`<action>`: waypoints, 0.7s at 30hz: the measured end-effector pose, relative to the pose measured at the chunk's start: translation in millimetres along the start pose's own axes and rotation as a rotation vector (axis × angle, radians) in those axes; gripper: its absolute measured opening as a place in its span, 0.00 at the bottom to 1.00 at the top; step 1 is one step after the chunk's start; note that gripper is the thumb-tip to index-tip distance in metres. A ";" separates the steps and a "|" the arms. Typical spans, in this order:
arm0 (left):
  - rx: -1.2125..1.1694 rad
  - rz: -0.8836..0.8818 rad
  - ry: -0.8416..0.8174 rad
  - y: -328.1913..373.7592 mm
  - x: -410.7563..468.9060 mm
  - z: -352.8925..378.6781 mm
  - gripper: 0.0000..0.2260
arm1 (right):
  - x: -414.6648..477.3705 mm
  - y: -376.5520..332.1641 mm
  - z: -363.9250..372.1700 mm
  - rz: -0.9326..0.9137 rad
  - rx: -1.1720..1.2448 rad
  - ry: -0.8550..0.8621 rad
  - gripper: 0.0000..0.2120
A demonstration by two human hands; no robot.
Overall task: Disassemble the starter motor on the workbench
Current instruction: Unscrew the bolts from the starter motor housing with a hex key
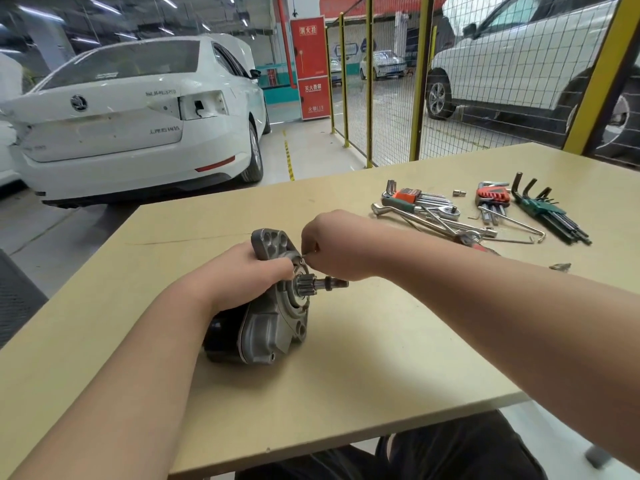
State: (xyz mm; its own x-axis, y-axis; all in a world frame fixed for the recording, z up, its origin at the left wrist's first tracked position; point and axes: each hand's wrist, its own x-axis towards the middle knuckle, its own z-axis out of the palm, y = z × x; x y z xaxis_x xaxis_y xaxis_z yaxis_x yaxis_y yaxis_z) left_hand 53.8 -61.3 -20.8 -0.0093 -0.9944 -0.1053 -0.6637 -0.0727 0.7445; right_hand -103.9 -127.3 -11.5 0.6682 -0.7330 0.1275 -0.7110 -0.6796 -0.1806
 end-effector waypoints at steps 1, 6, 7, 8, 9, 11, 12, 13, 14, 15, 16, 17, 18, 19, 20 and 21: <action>0.010 -0.008 -0.010 0.1 -0.3 -0.6 0.07 | -0.8 2.5 -0.2 0.009 0.024 -0.011 0.11; -0.013 -0.053 -0.126 4.4 -1.3 -8.8 0.05 | -0.7 7.7 1.2 -0.003 0.062 -0.054 0.11; -0.011 -0.064 -0.151 6.0 -0.8 -10.0 0.04 | -1.0 7.2 3.2 -0.014 0.075 -0.047 0.10; -0.010 -0.077 -0.176 7.7 -0.3 -10.9 0.04 | -1.8 7.0 5.3 -0.022 0.089 -0.037 0.10; -0.008 -0.093 -0.196 9.4 0.5 -11.3 0.04 | -2.8 7.4 7.6 -0.028 0.101 -0.026 0.09; 0.009 -0.117 -0.209 11.0 2.9 -10.4 0.05 | -5.3 9.5 12.4 -0.034 0.117 -0.008 0.09; 0.025 -0.119 -0.203 11.0 4.6 -9.0 0.05 | -6.4 10.9 14.8 -0.031 0.120 0.001 0.09; 0.041 -0.120 -0.195 10.9 6.5 -7.1 0.06 | -7.4 12.1 17.6 -0.022 0.120 0.012 0.10; 0.056 -0.119 -0.190 10.5 8.4 -5.1 0.06 | -8.3 13.0 20.5 -0.013 0.116 0.023 0.10; 0.067 -0.118 -0.190 10.1 10.1 -3.1 0.07 | -9.2 13.3 23.6 -0.005 0.113 0.029 0.11; 0.075 -0.117 -0.192 9.3 11.2 -1.4 0.07 | -10.2 13.2 27.1 0.000 0.117 0.029 0.11; 0.080 -0.115 -0.195 8.4 11.9 -0.2 0.07 | -11.1 13.0 30.7 0.005 0.133 0.031 0.11; 0.080 -0.113 -0.195 7.2 12.3 0.6 0.07 | -12.0 13.0 33.7 0.014 0.158 0.037 0.11; 0.075 -0.108 -0.190 6.1 12.3 1.2 0.07 | -12.8 13.2 36.0 0.025 0.184 0.042 0.11; 0.069 -0.101 -0.179 5.2 11.9 1.7 0.07 | -13.4 13.3 37.5 0.036 0.206 0.043 0.11; 0.063 -0.091 -0.163 4.5 11.3 2.2 0.07 | -13.5 13.4 38.7 0.044 0.222 0.040 0.11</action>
State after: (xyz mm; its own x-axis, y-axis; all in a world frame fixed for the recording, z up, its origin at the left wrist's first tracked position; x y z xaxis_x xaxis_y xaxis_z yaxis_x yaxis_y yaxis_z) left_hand 49.1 -72.7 -20.1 -0.0653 -0.9579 -0.2794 -0.7129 -0.1512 0.6848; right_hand -113.9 -125.3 -53.3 0.6251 -0.7656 0.1520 -0.6711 -0.6266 -0.3963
